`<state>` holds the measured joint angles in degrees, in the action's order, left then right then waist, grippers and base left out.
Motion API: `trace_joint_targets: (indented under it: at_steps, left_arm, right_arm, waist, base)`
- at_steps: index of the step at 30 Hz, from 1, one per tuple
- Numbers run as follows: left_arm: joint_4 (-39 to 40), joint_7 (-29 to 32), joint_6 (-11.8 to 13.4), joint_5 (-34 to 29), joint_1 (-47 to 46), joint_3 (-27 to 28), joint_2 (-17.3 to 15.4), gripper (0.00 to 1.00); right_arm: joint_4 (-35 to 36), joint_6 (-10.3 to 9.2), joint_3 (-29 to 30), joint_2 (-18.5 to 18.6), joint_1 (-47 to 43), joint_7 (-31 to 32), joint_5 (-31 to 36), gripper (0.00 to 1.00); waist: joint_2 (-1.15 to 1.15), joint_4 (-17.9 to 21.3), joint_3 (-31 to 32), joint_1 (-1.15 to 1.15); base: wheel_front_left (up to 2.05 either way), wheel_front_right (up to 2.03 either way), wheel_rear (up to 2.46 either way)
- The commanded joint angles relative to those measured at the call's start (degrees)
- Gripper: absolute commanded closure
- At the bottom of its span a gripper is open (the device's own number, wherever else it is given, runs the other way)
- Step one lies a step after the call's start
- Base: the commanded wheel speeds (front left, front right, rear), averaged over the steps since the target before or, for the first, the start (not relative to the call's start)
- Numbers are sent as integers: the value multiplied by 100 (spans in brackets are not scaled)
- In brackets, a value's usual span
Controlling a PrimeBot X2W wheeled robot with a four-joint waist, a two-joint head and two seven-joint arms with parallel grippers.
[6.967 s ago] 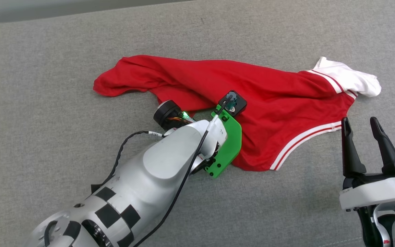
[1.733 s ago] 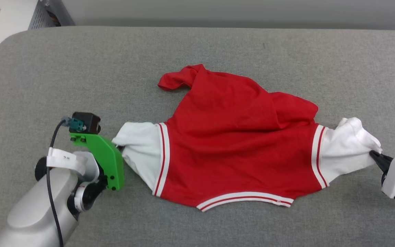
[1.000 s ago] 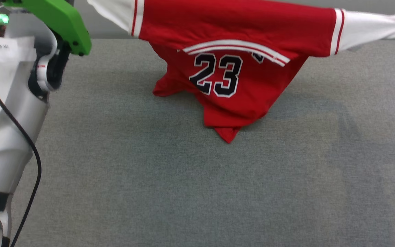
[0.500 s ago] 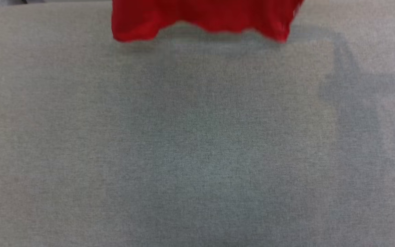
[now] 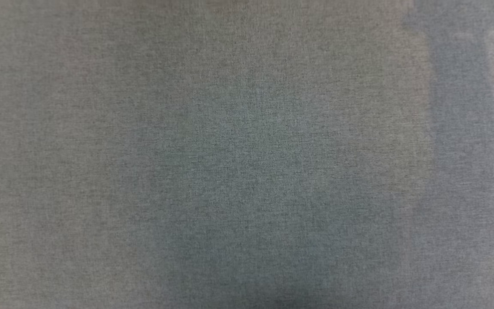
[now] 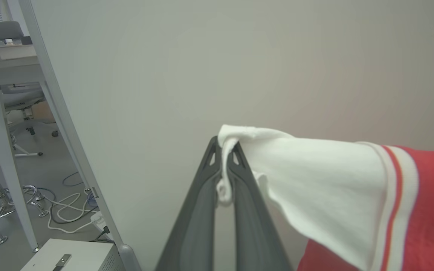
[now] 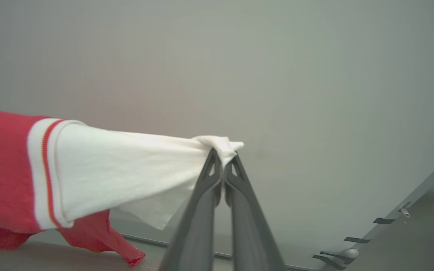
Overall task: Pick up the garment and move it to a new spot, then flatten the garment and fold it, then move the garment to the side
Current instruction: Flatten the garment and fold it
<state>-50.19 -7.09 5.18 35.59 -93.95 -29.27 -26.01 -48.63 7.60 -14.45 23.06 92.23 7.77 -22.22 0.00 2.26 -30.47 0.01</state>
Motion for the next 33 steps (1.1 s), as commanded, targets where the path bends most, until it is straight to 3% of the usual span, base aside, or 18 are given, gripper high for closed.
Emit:
trace_joint_targets:
  at_steps: [1,9,18,25,33]
  left_arm:
    - [-116,-24,-54,127,46,50,57,100]
    - [-771,157,-488,630,695,145,421,100]
    - [-1227,-18,-956,1071,2022,209,761,100]
    - [-1357,-497,-1085,1206,3137,210,882,100]
    - [-1142,-725,-1048,1211,4173,251,696,100]
  right_arm:
    - [-80,-11,-67,-27,41,-72,-97,100]
    - [-468,-11,-579,-156,-441,-42,-722,100]
    - [-257,-11,-1176,13,-1911,-137,-1620,100]
    - [117,-11,-1396,284,-3376,-571,-2206,100]
    - [610,-11,-1426,536,-4773,-927,-2539,100]
  waist:
    - [0,26,-261,-1]
    - [0,-40,-309,-1]
    - [0,-171,70,-1]
    - [0,-242,743,-1]
    - [0,-232,1562,-1]
  base:
    - [0,0,0]
    - [0,0,0]
    - [0,0,0]
    - [0,0,0]
    - [0,0,0]
